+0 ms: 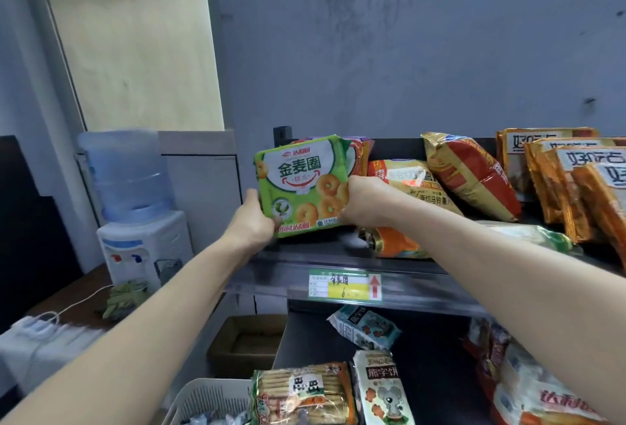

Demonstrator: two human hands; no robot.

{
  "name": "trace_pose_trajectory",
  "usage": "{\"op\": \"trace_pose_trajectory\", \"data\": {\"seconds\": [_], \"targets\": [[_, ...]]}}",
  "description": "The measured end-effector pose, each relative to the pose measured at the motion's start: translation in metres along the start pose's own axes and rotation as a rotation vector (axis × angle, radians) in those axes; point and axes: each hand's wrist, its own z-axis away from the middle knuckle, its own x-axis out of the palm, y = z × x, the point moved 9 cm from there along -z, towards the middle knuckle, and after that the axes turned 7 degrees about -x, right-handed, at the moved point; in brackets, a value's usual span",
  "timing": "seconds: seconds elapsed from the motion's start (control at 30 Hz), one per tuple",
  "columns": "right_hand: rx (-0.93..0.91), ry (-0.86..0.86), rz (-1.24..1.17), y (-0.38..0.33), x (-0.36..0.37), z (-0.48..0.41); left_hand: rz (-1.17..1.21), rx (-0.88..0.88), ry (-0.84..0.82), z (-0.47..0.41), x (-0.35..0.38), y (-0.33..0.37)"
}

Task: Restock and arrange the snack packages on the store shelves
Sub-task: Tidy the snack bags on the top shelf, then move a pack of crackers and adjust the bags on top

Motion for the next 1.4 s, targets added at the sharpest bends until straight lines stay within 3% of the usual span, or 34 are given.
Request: {"op": "trace_pose_trajectory", "data": {"seconds": [0.13, 0.5, 0.63, 0.73, 0.8, 0.9, 1.0, 1.13, 1.27, 1.4], "targets": [[0.075, 0.005, 0.133, 0.017, 0.004, -0.002, -0.125, 0.030, 0.068, -0.003, -0.003, 0.008], [0.096, 0.186, -0.079, 0.036, 0.002, -0.001, -0.178, 0.019, 0.029, -0.001, 0.004, 0.008], [0.026, 0.385, -0.136, 0.032, -0.028, 0.013, -0.196, 0.063, 0.235, 0.012, -0.017, 0.021], [0.001, 0.512, -0.184, 0.038, -0.055, 0.033, -0.209, 0.204, 0.370, 0.038, -0.023, 0.054], [0.005, 0.561, -0.221, 0.050, -0.071, 0.049, -0.162, 0.347, 0.311, 0.054, -0.009, 0.083], [0.033, 0.573, -0.259, 0.072, -0.086, 0.073, -0.095, 0.434, 0.016, 0.074, 0.035, 0.119], [0.095, 0.502, -0.264, 0.095, -0.087, 0.092, -0.168, 0.360, -0.254, 0.085, 0.085, 0.135], [0.211, 0.304, -0.233, 0.124, -0.072, 0.115, -0.317, 0.192, -0.438, 0.084, 0.125, 0.126], [0.361, 0.080, -0.174, 0.155, -0.044, 0.135, -0.280, 0.001, -0.549, 0.085, 0.134, 0.117], [0.432, 0.090, -0.242, 0.166, -0.034, 0.145, -0.161, -0.083, -0.550, 0.088, 0.134, 0.112]]}}
